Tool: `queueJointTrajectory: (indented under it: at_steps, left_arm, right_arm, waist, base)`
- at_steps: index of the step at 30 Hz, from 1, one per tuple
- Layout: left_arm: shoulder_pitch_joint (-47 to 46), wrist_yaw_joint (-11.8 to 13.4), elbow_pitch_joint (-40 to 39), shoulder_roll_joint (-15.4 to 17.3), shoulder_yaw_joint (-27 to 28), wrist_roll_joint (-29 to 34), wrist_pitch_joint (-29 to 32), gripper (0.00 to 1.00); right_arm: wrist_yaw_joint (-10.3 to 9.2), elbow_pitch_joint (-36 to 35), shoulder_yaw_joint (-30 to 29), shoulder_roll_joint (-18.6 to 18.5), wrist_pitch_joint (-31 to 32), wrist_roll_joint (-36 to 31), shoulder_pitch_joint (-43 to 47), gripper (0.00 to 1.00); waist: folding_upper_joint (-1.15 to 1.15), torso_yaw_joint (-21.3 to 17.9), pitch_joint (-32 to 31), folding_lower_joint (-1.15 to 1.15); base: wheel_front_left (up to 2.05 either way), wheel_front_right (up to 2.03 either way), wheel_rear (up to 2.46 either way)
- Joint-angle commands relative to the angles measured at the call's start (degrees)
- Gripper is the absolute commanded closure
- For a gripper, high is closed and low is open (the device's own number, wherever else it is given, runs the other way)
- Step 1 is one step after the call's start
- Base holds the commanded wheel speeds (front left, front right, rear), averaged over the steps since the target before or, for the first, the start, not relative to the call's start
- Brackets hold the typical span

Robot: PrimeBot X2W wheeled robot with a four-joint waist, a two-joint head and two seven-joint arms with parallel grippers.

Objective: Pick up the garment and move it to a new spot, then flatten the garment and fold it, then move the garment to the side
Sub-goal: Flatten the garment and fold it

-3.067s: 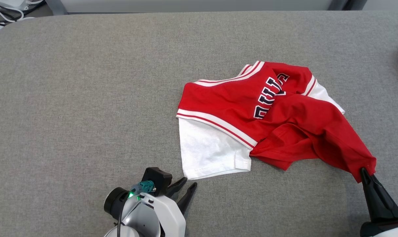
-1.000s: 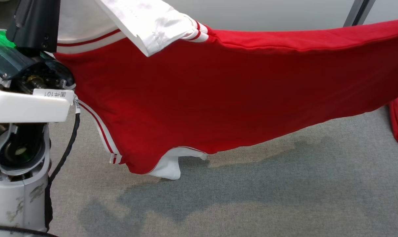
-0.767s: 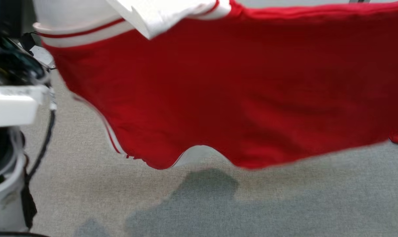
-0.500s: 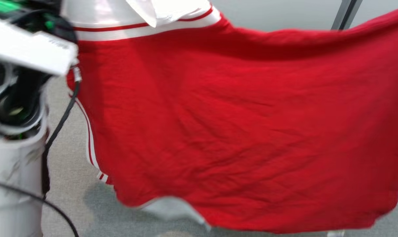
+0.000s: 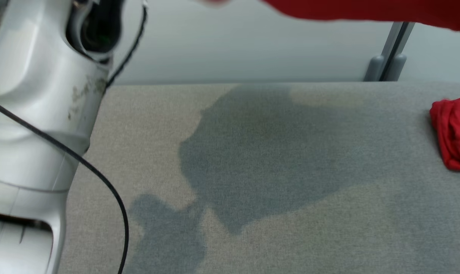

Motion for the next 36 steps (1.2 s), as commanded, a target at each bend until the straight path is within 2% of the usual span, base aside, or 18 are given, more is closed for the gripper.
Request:
queueJointTrajectory:
  at_steps: [1,6,9,12,17,18,19,26,30,33,34,36]
  left_arm:
    - [1.2,-0.2,-1.4,3.9,-1.4,-2.3,-0.2,1.00]
    - [8.2,-0.2,-3.7,10.3,-12.6,-8.8,-1.6,1.00]
    - [13.0,-0.2,-2.0,11.6,-17.6,-10.8,-2.4,1.00]
    - [17.1,-0.2,0.5,11.9,-20.7,-11.8,-2.7,1.00]
    - [23.0,-0.2,1.2,13.0,-19.1,-9.5,-2.8,1.00]
    - [25.7,-0.2,0.9,13.8,-17.7,-7.9,-2.8,1.00]
    - [27.1,-0.2,0.6,14.1,-17.4,-7.5,-2.8,1.00]
    - [37.1,0.3,-4.0,19.3,-15.8,-5.9,-2.8,1.00]
    - [42.4,3.2,-9.1,22.3,-15.3,-6.8,-1.8,1.00]
    - [45.9,6.0,-13.8,24.7,-15.7,-7.2,0.5,1.00]
    - [45.9,6.0,-13.8,24.7,-15.7,-7.2,0.5,1.00]
    - [48.0,8.3,-17.4,26.3,-16.5,-6.9,2.6,1.00]
  right_arm:
    - [0.08,1.0,2.1,1.1,-0.2,0.0,1.9,1.00]
    - [0.08,8.2,10.4,1.8,0.2,2.9,6.8,1.00]
    - [0.08,11.8,14.3,2.9,0.1,5.9,11.0,1.00]
    - [0.08,12.1,15.8,3.2,-0.2,9.1,14.7,1.00]
    - [0.08,0.7,11.4,-0.8,-0.3,10.9,22.4,1.00]
    - [0.08,-5.6,9.0,-2.5,-0.3,10.4,28.1,1.00]
    - [0.08,-8.1,7.4,-3.6,-0.3,10.1,31.3,1.00]
    - [0.08,-21.0,5.4,-8.9,0.7,14.5,55.4,1.00]
    - [0.08,-25.9,1.6,-10.8,2.0,17.5,63.8,1.00]
    - [0.08,-28.3,-2.4,-11.4,3.9,16.3,67.4,1.00]
    - [0.08,-28.3,-2.4,-11.4,3.9,16.3,67.4,1.00]
    - [0.08,-30.0,-5.6,-11.3,5.0,15.1,69.3,1.00]
  waist:
    - [0.00,0.5,1.2,0.00]
    - [0.00,0.7,6.8,0.00]
    - [0.00,0.4,9.8,0.00]
    - [0.00,-0.1,11.3,0.00]
    - [0.00,-0.4,11.6,0.00]
    - [0.00,-0.3,11.2,0.00]
    - [0.00,-0.1,11.0,0.00]
    - [0.00,0.4,10.5,0.00]
    - [0.00,0.3,10.8,0.00]
    - [0.00,0.1,11.1,0.00]
    - [0.00,0.1,11.1,0.00]
    - [0.00,0.2,11.4,0.00]
  base:
    - [0.00,0.00,0.00]
    - [0.00,0.00,0.00]
    - [0.00,0.00,0.00]
    - [0.00,0.00,0.00]
    - [0.00,0.00,0.00]
    - [0.00,0.00,0.00]
    - [0.00,0.00,0.00]
    - [0.00,0.00,0.00]
    - [0.00,0.00,0.00]
    - [0.00,0.00,0.00]
    - [0.00,0.00,0.00]
    - [0.00,0.00,0.00]
